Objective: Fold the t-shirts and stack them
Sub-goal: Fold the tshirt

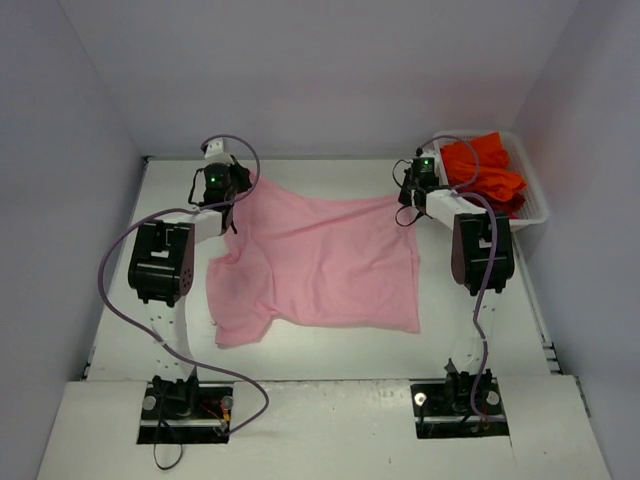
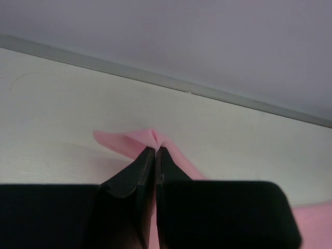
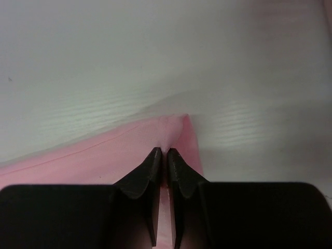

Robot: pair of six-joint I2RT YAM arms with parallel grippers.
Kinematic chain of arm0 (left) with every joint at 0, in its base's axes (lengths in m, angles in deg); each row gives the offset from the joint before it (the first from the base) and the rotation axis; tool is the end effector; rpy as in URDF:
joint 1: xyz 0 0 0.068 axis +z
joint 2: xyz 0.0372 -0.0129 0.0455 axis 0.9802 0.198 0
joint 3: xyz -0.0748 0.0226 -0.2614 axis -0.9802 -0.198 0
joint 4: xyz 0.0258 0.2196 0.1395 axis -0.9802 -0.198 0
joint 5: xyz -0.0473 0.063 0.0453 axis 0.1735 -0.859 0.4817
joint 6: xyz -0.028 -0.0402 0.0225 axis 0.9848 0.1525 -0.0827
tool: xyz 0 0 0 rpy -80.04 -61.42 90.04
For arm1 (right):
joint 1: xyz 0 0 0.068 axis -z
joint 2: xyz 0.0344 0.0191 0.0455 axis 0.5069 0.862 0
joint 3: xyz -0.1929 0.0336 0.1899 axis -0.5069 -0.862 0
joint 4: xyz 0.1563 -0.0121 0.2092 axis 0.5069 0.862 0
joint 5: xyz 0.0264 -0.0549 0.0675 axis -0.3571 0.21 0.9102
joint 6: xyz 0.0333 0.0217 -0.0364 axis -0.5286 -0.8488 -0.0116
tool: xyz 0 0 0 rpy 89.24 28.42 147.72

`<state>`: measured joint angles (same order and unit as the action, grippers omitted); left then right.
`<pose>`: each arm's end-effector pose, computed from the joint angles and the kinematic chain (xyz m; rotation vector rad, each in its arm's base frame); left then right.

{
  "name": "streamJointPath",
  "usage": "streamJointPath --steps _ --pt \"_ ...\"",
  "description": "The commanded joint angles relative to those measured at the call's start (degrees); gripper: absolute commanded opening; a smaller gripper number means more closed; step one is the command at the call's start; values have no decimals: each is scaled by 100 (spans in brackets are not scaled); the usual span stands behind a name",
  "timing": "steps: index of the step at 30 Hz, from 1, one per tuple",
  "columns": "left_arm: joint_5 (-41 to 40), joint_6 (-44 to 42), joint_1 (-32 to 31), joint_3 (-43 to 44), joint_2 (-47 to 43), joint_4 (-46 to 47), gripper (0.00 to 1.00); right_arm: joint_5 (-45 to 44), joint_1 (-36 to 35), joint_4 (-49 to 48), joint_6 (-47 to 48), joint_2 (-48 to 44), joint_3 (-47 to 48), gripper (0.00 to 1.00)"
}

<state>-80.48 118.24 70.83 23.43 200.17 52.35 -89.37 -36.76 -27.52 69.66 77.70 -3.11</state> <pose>0.4668 -0.0661 0.2081 -0.2575 1.6773 -0.5417 0.4886 0.0533 0.1746 0.1932 2.0723 0.2247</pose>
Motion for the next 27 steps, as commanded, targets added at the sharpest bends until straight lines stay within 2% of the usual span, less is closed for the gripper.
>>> streamJointPath --steps 1,18,27 --pt "56 -98 54 416 -167 178 0 45 42 -241 3 -74 386 7" --pt "118 -142 204 320 -228 212 0 -26 50 -215 109 -179 396 8" --pt "258 -10 195 100 -500 353 0 -79 50 -206 170 -390 343 1"
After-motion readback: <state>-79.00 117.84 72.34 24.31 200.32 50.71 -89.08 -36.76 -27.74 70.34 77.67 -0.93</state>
